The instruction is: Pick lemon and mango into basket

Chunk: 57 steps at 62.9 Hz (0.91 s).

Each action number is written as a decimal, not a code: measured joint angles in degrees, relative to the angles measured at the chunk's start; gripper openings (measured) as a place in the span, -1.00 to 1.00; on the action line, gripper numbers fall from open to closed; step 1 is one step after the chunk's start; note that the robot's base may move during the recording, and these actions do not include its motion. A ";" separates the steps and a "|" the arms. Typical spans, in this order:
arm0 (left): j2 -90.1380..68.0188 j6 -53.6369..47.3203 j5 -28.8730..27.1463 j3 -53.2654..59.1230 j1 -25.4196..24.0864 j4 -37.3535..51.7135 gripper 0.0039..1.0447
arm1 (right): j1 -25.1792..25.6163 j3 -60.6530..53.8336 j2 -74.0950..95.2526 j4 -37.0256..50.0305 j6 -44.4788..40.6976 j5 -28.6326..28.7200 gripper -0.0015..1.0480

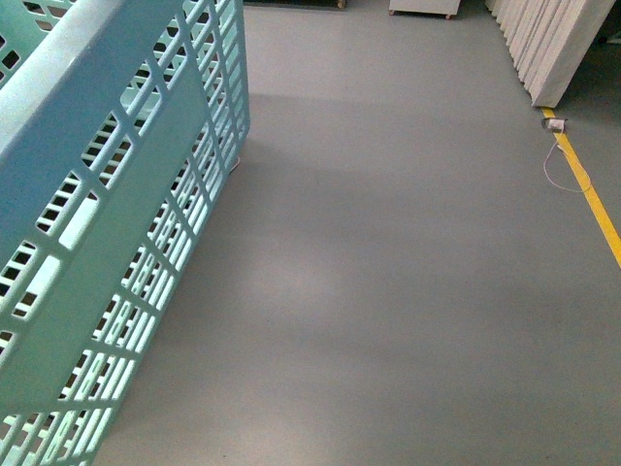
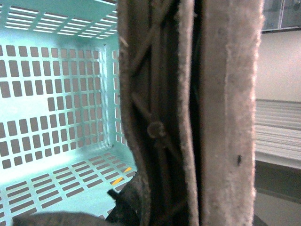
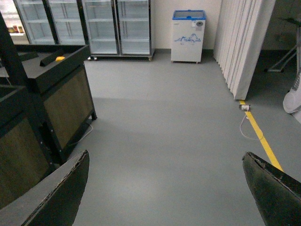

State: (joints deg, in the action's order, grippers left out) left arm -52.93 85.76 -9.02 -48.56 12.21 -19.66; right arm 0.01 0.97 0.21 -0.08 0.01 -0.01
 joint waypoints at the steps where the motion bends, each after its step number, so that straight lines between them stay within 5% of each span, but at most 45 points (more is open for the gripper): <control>1: 0.00 0.00 0.02 0.00 0.00 0.00 -0.73 | 0.00 0.00 0.00 0.00 0.00 0.00 0.83; 57: 0.04 0.24 0.02 -0.09 0.04 -0.11 -0.73 | -0.02 0.00 -0.02 0.00 0.00 -0.13 0.83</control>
State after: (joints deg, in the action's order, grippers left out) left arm -52.88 86.00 -8.99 -48.64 12.25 -19.77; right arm -0.01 0.97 0.19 -0.08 0.01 -0.14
